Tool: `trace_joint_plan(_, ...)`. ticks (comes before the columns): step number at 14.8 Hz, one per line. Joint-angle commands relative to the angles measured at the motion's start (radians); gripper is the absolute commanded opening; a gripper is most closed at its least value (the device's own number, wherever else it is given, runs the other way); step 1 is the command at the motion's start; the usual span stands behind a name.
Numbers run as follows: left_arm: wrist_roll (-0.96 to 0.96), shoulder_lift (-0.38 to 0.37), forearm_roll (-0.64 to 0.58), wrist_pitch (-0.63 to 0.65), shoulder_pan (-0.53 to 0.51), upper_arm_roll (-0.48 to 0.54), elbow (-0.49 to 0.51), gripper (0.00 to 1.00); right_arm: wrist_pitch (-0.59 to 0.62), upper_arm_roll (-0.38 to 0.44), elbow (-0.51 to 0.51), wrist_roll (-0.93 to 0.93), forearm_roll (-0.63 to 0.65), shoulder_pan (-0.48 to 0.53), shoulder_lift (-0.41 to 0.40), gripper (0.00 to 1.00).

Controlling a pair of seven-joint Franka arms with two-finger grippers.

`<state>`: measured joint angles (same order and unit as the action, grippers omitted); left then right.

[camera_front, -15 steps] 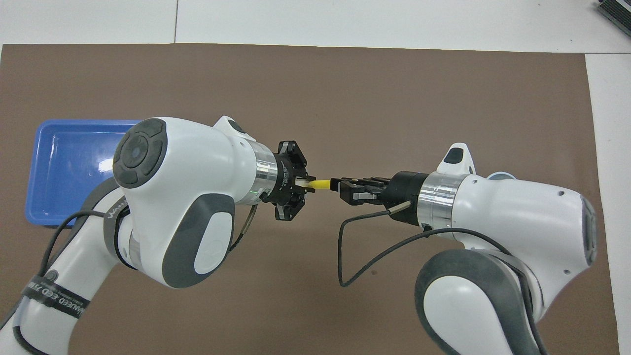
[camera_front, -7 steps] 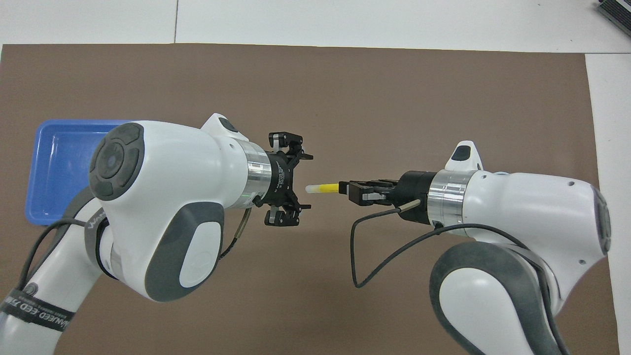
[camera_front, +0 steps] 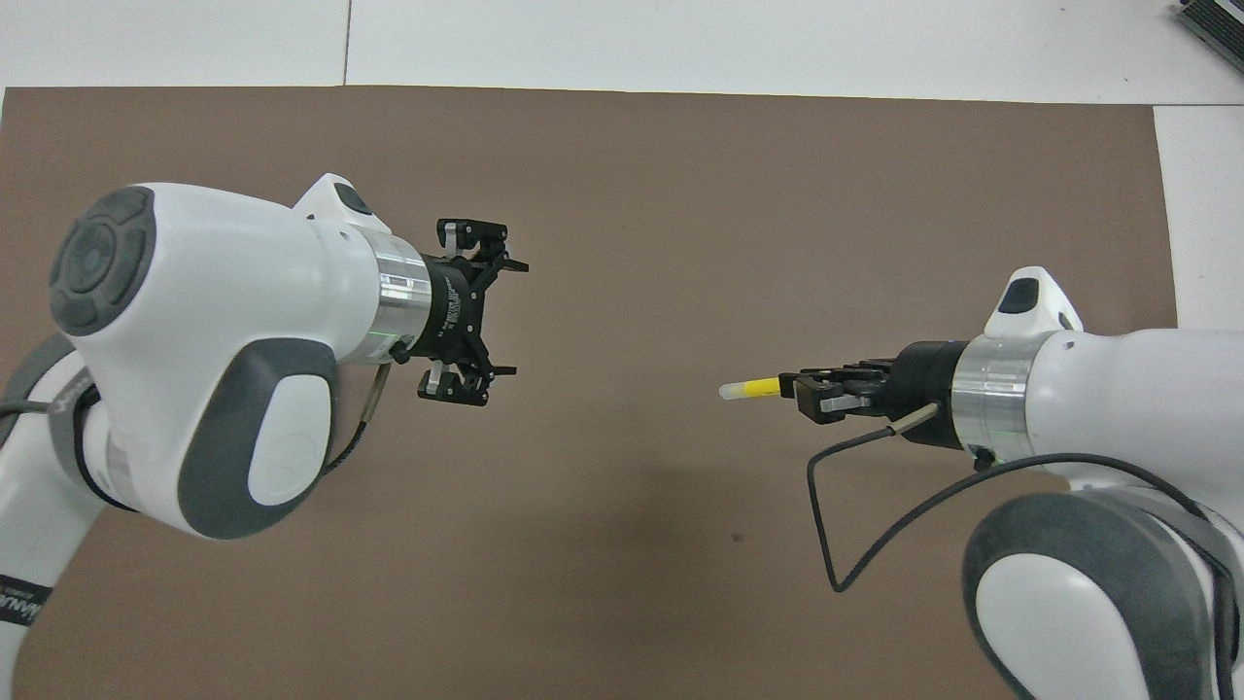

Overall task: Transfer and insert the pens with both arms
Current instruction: 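Open the left gripper and withdraw it while the right gripper carries the pen, then lower the yellow pen into the white cup with the right gripper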

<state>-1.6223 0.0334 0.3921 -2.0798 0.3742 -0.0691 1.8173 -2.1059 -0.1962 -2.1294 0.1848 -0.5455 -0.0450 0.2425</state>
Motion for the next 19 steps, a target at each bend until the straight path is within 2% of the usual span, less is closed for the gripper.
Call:
trace_joint_plan(1, 0.198, -0.039, -0.013, 0.088, -0.114, -0.006, 0.025, 1.00, 0.064, -0.008, -0.001, -0.001, 0.135, 0.062, 0.031, 0.00)
trace_joint_plan(4, 0.390, -0.047, -0.013, 0.135, -0.220, -0.006, 0.030, 1.00, 0.073, -0.008, -0.001, 0.001, 0.321, 0.115, 0.032, 0.00)
trace_joint_plan(7, 0.595, -0.055, -0.022, 0.199, -0.291, -0.006, 0.030, 1.00, 0.093, -0.008, -0.001, 0.008, 0.448, 0.174, 0.034, 0.00)
trace_joint_plan(11, 0.841, -0.063, -0.198, 0.271, -0.342, -0.006, 0.030, 1.00, 0.113, -0.008, -0.013, 0.019, 0.559, 0.226, 0.040, 0.00)
trace_joint_plan(13, 0.854, -0.063, -0.251, 0.273, -0.345, -0.006, 0.028, 1.00, 0.106, -0.008, -0.026, 0.044, 0.568, 0.246, 0.038, 0.00)
trace_joint_plan(19, 0.861, -0.067, -0.254, 0.254, -0.409, -0.006, 0.036, 1.00, 0.057, -0.009, -0.058, 0.045, 0.639, 0.298, 0.023, 0.00)
